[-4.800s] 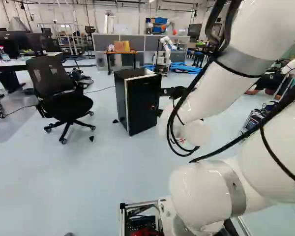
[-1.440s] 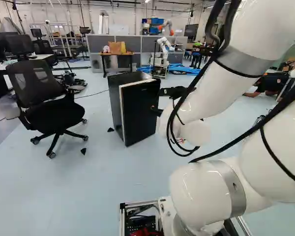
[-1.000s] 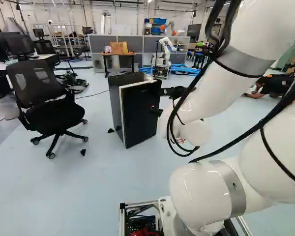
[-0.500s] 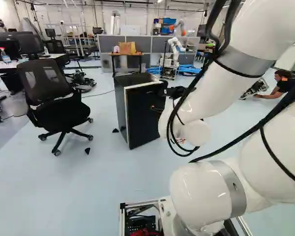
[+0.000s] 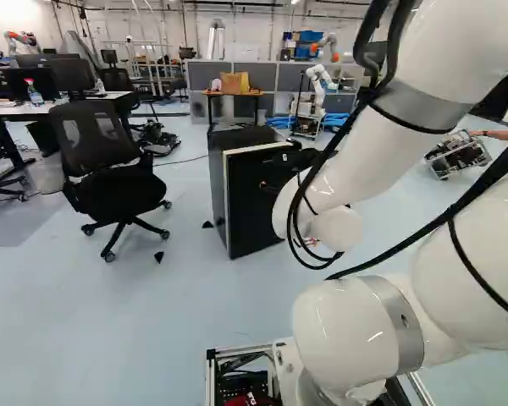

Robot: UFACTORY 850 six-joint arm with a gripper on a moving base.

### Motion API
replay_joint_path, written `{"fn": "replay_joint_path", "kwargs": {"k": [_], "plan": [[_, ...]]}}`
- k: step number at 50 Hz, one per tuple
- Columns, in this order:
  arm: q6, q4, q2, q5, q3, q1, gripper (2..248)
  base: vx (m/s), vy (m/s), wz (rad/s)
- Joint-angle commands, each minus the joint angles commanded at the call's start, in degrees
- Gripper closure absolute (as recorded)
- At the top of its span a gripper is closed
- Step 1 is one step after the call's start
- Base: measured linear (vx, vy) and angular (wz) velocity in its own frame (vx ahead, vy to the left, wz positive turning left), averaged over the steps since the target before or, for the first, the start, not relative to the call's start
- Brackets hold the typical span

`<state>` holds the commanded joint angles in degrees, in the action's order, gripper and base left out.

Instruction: Grab a drink from the fridge

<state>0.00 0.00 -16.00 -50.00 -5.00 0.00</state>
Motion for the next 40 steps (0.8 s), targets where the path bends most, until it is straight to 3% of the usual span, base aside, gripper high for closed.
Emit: {"fn": "replay_joint_path", "kwargs": {"k": [40], "plan": [[0.0,0.0,0.0,0.0,0.0,0.0,3,0.074,-0.023,0.157]]}}
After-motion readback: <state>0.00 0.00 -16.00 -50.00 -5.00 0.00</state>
